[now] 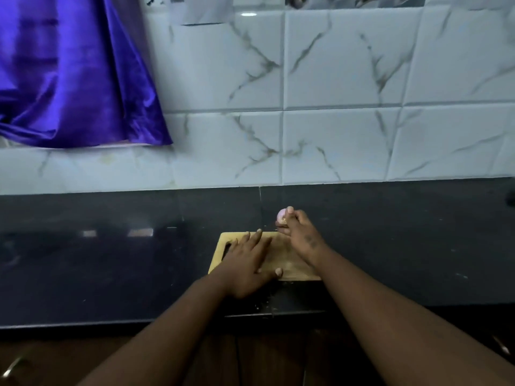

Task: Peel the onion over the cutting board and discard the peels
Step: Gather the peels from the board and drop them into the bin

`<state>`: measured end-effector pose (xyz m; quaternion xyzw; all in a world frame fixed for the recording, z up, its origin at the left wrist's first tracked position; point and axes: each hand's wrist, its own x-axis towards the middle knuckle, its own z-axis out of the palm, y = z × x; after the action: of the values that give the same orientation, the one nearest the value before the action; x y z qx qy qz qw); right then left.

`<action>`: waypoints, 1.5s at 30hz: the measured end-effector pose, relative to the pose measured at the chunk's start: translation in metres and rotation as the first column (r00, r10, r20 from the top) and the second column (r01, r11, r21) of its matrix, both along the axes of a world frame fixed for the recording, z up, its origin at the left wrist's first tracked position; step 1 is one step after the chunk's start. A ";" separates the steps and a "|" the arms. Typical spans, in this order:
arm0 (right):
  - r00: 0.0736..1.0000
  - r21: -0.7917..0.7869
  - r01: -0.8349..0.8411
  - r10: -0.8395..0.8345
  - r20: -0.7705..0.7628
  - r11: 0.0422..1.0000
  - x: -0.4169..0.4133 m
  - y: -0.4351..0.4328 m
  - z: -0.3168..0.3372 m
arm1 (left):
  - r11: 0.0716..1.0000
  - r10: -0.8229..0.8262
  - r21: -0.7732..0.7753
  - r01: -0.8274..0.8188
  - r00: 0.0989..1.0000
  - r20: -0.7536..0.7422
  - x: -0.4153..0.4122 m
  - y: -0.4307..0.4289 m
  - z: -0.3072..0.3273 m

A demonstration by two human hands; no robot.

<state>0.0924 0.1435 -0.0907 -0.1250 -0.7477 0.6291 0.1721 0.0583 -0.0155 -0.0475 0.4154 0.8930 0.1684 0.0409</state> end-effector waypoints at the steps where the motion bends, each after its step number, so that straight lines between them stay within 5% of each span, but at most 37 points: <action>1: 1.000 -0.008 0.005 -0.004 0.011 1.000 -0.005 0.003 -0.002 | 0.992 0.089 -0.101 -0.081 0.993 0.074 0.008 -0.013 -0.027; 6: 1.000 -0.119 0.017 -0.020 -0.021 0.993 -0.015 0.008 -0.010 | 0.976 -0.069 -0.211 0.044 0.991 -0.113 0.002 -0.009 -0.044; 13: 1.000 0.070 0.008 -0.007 -0.005 0.998 -0.012 0.005 -0.015 | 0.937 -0.141 -0.346 0.049 0.959 -0.247 0.027 -0.027 -0.036; 19: 0.998 0.121 0.013 -0.021 0.067 0.993 0.009 -0.025 -0.006 | 0.982 0.035 -0.157 -0.104 0.920 -0.391 0.057 -0.025 -0.050; 23: 0.999 -0.197 0.011 -0.003 0.041 0.980 0.035 -0.070 -0.009 | 0.973 0.188 0.179 -0.144 0.947 -0.262 0.065 -0.031 -0.055; 25: 1.000 -0.400 0.007 -0.001 0.016 0.916 0.050 -0.094 -0.009 | 0.854 0.335 0.438 -0.281 0.941 -0.050 0.075 -0.040 -0.057; 27: 1.000 -0.615 -0.010 0.011 -0.003 0.788 0.061 -0.124 -0.014 | 0.568 0.436 0.643 -0.514 0.850 0.295 0.087 -0.054 -0.062; 30: 0.999 -0.748 -0.029 0.036 -0.007 0.663 0.069 -0.181 -0.033 | 0.103 0.313 0.668 -0.737 0.662 0.681 0.112 -0.087 -0.073; 34: 0.974 -0.746 -0.120 0.223 0.039 0.655 0.092 -0.287 -0.070 | -0.249 0.258 0.595 -0.764 0.540 0.801 0.155 -0.177 -0.103; 37: 0.896 -0.729 -0.234 0.433 0.094 0.643 0.119 -0.382 -0.118 | -0.434 0.319 0.517 -0.738 0.410 0.854 0.190 -0.265 -0.152; 40: 0.784 -0.683 -0.264 0.564 0.260 0.681 0.147 -0.470 -0.183 | -0.568 0.362 0.372 -0.734 0.183 0.914 0.230 -0.342 -0.215; 45: 0.615 -0.537 -0.388 0.644 0.455 0.749 0.195 -0.575 -0.276 | -0.679 0.379 0.208 -0.704 -0.094 0.921 0.287 -0.434 -0.292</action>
<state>0.2874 -0.4313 -0.3664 -0.1281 -0.6245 0.7087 -0.3022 0.3457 -0.4495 -0.3396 -0.4943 0.5343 0.6528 -0.2101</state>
